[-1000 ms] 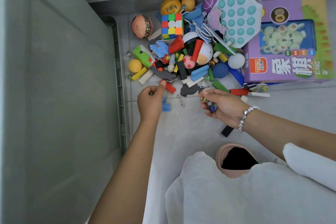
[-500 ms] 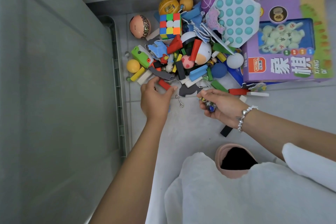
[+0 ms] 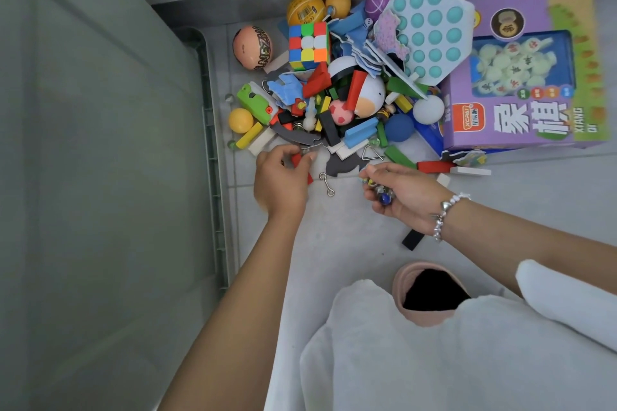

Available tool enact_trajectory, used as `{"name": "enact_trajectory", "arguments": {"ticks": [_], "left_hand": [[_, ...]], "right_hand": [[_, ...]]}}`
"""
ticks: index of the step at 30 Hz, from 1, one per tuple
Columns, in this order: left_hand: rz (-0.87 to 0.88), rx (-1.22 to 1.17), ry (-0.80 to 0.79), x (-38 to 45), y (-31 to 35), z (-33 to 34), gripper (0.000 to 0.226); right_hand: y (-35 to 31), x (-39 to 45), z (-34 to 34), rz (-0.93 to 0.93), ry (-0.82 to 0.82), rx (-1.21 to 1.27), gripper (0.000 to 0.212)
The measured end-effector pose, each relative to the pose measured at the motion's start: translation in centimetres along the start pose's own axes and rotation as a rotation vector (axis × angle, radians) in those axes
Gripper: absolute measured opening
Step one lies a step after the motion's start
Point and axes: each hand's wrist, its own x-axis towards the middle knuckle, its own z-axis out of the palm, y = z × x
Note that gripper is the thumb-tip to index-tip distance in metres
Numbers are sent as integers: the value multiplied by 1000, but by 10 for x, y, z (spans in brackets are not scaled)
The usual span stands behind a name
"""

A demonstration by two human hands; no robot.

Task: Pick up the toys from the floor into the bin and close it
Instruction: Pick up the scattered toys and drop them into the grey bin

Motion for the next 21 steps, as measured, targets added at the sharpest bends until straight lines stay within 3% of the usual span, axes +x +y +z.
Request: {"name": "enact_trajectory", "arguments": {"ticks": [6,10,17,21], "left_hand": [[-22,-208,-70,4,-9,-16,10],[-161,-444,-203,-1,-7,-30,12],[-144,-641,-412,-26,4,-33,11],[-220,-863,-488,-38,20,-46,11]], "right_hand": [[-2,0,1,5,3,-3,15],[-3,-1,2,12,11,-6,15],[-7,-7,8,-16,-29,35,14],[-19,-16,21,-63,-70,61,14]]}}
